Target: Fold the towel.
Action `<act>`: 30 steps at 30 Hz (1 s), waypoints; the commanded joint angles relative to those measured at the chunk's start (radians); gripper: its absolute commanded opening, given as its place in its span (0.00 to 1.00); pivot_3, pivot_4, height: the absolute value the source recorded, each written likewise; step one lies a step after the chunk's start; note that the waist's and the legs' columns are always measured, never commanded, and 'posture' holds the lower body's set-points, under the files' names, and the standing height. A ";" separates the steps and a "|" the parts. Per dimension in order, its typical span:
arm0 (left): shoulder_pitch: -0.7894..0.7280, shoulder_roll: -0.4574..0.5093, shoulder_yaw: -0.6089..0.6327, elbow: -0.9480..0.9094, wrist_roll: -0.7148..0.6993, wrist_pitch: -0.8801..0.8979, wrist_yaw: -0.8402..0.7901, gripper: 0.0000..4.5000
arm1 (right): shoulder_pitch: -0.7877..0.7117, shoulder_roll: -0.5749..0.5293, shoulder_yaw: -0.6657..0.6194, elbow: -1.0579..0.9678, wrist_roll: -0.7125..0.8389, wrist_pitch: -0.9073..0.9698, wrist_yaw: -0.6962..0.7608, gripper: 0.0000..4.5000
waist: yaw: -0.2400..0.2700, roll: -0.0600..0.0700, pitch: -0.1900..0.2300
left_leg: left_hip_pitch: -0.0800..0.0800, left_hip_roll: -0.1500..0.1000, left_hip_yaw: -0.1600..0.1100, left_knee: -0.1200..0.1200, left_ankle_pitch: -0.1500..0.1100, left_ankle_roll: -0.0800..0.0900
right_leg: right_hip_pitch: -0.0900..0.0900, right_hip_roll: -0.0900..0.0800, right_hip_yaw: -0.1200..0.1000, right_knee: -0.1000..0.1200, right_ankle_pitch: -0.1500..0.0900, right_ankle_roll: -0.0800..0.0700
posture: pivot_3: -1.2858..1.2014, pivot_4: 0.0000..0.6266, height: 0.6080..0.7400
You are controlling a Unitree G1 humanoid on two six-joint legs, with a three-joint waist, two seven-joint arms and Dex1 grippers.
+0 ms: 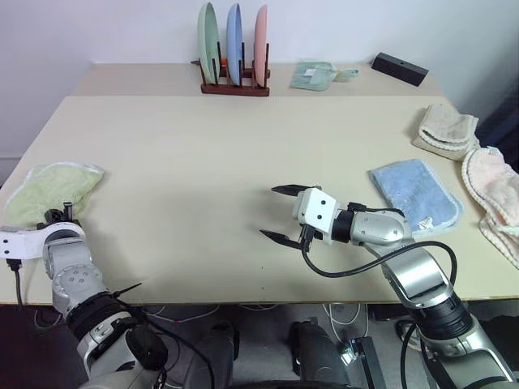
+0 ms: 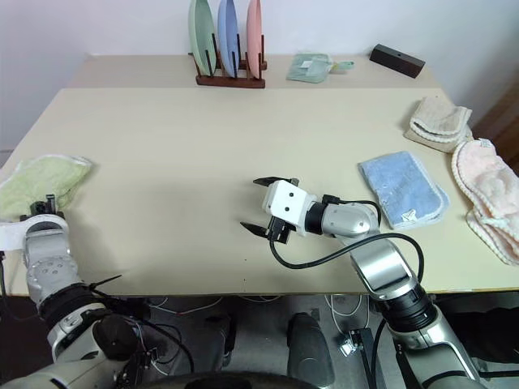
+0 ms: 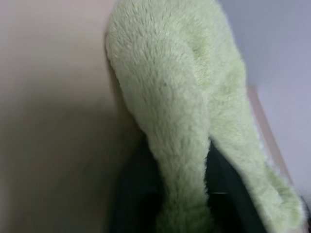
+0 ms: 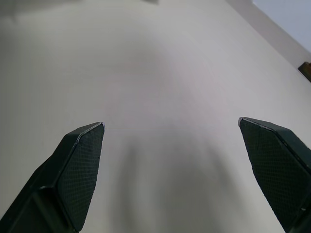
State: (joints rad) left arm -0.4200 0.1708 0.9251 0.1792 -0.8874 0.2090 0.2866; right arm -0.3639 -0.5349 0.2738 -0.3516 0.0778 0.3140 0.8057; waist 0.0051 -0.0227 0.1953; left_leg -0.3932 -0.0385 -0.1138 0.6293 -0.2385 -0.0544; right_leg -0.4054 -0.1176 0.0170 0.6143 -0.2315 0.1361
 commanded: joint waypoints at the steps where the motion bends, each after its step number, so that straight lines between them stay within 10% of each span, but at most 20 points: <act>1: 0.028 0.012 -0.007 -0.082 -0.037 0.003 0.007 0.65 | -0.003 -0.011 -0.012 -0.011 -0.004 -0.033 0.007 1.00 | -0.001 0.000 0.000 | 0.000 0.000 0.000 0.000 0.000 0.000 | 0.000 0.000 0.000 0.000 0.000 0.000 | 0.52 0.24 1.00; 3: 0.054 0.025 -0.007 -0.116 -0.044 0.008 0.020 0.88 | -0.005 -0.013 -0.014 -0.004 -0.004 -0.039 0.011 1.00 | -0.001 0.000 0.000 | 0.000 0.000 0.000 0.000 0.000 0.000 | 0.000 0.000 0.000 0.000 0.000 0.000 | 0.52 0.24 1.00; 11: 0.175 0.256 -0.093 -0.273 0.060 0.047 -0.096 0.88 | -0.025 -0.018 -0.041 0.053 0.016 -0.065 0.036 1.00 | -0.015 -0.002 0.000 | 0.000 0.001 0.000 -0.001 0.000 0.000 | 0.000 0.001 0.000 0.001 0.000 0.000 | 0.52 0.24 1.00; 19: 0.266 0.496 -0.599 -0.386 0.345 0.070 -0.559 0.88 | -0.055 0.013 -0.180 0.202 0.081 -0.039 -0.034 1.00 | -0.014 0.001 0.000 | 0.001 0.000 0.001 -0.001 0.000 0.000 | 0.001 0.000 0.001 0.000 -0.002 -0.004 | 0.52 0.24 1.00; 30: 0.201 0.421 -0.808 -0.303 0.491 0.015 -0.758 0.88 | 0.046 -0.021 -0.359 0.192 0.214 0.106 -0.061 1.00 | -0.019 0.002 0.000 | 0.001 0.002 0.002 -0.007 0.000 0.000 | -0.004 0.001 0.001 0.001 0.000 -0.001 | 0.52 0.24 1.00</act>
State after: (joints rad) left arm -0.2073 0.5933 0.1235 -0.1178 -0.4042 0.2457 -0.4508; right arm -0.3208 -0.5563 -0.0447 -0.1013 0.2572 0.4074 0.7548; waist -0.0142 -0.0207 0.1955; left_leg -0.3928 -0.0372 -0.1120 0.6226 -0.2385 -0.0542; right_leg -0.4089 -0.1169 0.0181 0.6149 -0.2317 0.1352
